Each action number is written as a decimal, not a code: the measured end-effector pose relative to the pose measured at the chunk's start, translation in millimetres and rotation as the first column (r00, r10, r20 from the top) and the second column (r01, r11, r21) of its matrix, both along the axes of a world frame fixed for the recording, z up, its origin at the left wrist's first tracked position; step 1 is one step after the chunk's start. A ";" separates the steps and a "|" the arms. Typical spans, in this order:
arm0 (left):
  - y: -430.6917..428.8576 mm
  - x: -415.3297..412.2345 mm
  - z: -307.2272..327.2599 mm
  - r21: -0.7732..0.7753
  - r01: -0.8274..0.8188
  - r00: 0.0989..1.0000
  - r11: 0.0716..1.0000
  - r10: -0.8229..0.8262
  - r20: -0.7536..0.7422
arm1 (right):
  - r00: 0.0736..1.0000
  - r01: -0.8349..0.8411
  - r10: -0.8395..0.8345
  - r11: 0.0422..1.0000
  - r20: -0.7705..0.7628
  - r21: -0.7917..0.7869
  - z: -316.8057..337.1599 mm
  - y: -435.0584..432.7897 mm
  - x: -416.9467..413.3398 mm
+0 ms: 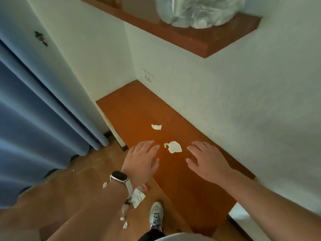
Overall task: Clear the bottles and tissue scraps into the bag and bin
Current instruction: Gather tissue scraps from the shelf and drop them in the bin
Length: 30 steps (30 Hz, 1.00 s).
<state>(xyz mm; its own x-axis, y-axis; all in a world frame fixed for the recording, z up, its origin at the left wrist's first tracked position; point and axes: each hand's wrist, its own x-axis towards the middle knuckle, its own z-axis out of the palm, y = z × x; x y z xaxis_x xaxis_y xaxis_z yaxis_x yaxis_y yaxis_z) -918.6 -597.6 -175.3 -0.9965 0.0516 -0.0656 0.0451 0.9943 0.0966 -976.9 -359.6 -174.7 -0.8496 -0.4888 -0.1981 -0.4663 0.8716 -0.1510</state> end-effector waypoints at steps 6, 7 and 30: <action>-55.8 -73.7 -35.2 0.076 0.050 0.998 0.996 -0.053 0.035 | 0.996 0.060 -0.065 0.996 0.057 0.071 -31.7 -59.7 -41.3; -62.5 -83.5 -42.2 0.088 0.059 0.997 0.994 -0.063 0.043 | 0.995 0.067 -0.072 0.995 0.069 0.074 -37.9 -66.6 -45.2; -69.5 -213.5 -164.0 0.253 0.085 0.994 0.964 -0.101 0.049 | 0.950 0.274 -0.280 0.960 0.140 0.057 -144.4 -102.9 -83.9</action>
